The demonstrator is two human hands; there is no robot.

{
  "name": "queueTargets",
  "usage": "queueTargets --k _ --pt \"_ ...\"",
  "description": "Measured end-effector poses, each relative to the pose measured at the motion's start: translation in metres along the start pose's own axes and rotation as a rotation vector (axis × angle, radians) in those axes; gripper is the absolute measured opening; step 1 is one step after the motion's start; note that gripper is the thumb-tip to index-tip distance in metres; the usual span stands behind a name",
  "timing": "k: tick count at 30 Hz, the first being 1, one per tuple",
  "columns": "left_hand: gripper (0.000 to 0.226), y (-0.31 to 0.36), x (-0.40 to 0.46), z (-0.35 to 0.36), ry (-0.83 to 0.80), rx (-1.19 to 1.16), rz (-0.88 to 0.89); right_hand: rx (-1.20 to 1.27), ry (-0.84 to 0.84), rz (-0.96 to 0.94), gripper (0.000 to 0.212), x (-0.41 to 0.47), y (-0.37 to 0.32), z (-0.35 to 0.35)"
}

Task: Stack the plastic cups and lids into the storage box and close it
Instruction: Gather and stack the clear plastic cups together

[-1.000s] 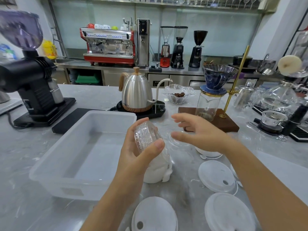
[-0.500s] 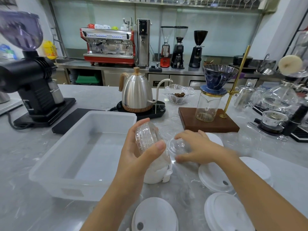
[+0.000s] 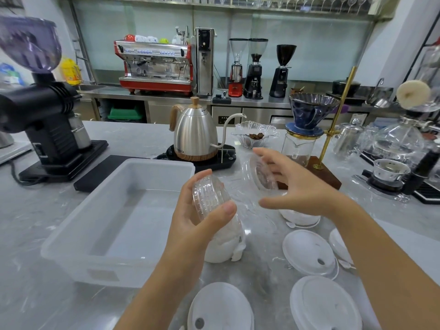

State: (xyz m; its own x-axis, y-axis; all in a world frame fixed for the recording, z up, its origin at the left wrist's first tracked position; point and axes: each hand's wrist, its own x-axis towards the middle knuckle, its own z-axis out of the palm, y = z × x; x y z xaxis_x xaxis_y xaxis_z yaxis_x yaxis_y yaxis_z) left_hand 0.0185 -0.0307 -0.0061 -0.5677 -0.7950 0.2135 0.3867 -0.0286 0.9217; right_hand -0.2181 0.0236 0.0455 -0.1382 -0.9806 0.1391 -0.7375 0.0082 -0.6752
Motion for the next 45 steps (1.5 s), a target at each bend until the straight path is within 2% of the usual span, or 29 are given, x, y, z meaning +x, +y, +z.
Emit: queueTargets --k 5,10,16,20,22,27,31,35,38,42,45 --pt "0.090 -0.001 0.000 0.000 0.010 -0.004 -0.001 0.187 -0.063 -0.091 0.094 -0.007 -0.022 -0.008" --pt "0.088 -0.002 0.001 0.000 -0.001 0.002 -0.012 0.224 -0.161 -0.130 0.091 -0.008 -0.030 0.007" --pt "0.085 -0.001 0.002 -0.001 0.025 0.004 -0.010 -0.065 -0.192 -0.041 0.093 -0.009 -0.019 -0.002" --pt "0.079 -0.003 0.002 -0.002 0.032 0.022 -0.015 -0.372 -0.315 0.124 0.098 -0.017 -0.011 -0.015" --pt "0.080 -0.003 0.002 -0.002 0.036 0.018 -0.017 -0.438 -0.393 0.192 0.097 -0.021 -0.014 -0.013" --pt "0.088 -0.002 0.002 -0.002 0.028 0.004 -0.013 -0.515 -0.496 0.241 0.094 -0.025 -0.032 -0.002" --pt "0.074 -0.003 0.002 -0.001 0.038 0.000 -0.008 -0.610 -0.552 0.291 0.093 -0.029 -0.046 0.021" --pt "0.067 -0.003 0.002 -0.001 0.046 0.004 -0.008 -0.709 -0.552 0.251 0.091 -0.027 -0.049 0.040" --pt "0.066 -0.003 0.002 -0.002 0.024 0.007 -0.008 -0.677 -0.550 0.235 0.086 -0.026 -0.047 0.045" --pt "0.066 -0.004 0.003 -0.003 0.014 0.018 -0.003 -0.603 -0.559 0.222 0.090 -0.023 -0.042 0.047" --pt "0.066 -0.004 0.002 -0.003 0.023 0.029 -0.011 -0.563 -0.557 0.207 0.074 -0.019 -0.038 0.045"
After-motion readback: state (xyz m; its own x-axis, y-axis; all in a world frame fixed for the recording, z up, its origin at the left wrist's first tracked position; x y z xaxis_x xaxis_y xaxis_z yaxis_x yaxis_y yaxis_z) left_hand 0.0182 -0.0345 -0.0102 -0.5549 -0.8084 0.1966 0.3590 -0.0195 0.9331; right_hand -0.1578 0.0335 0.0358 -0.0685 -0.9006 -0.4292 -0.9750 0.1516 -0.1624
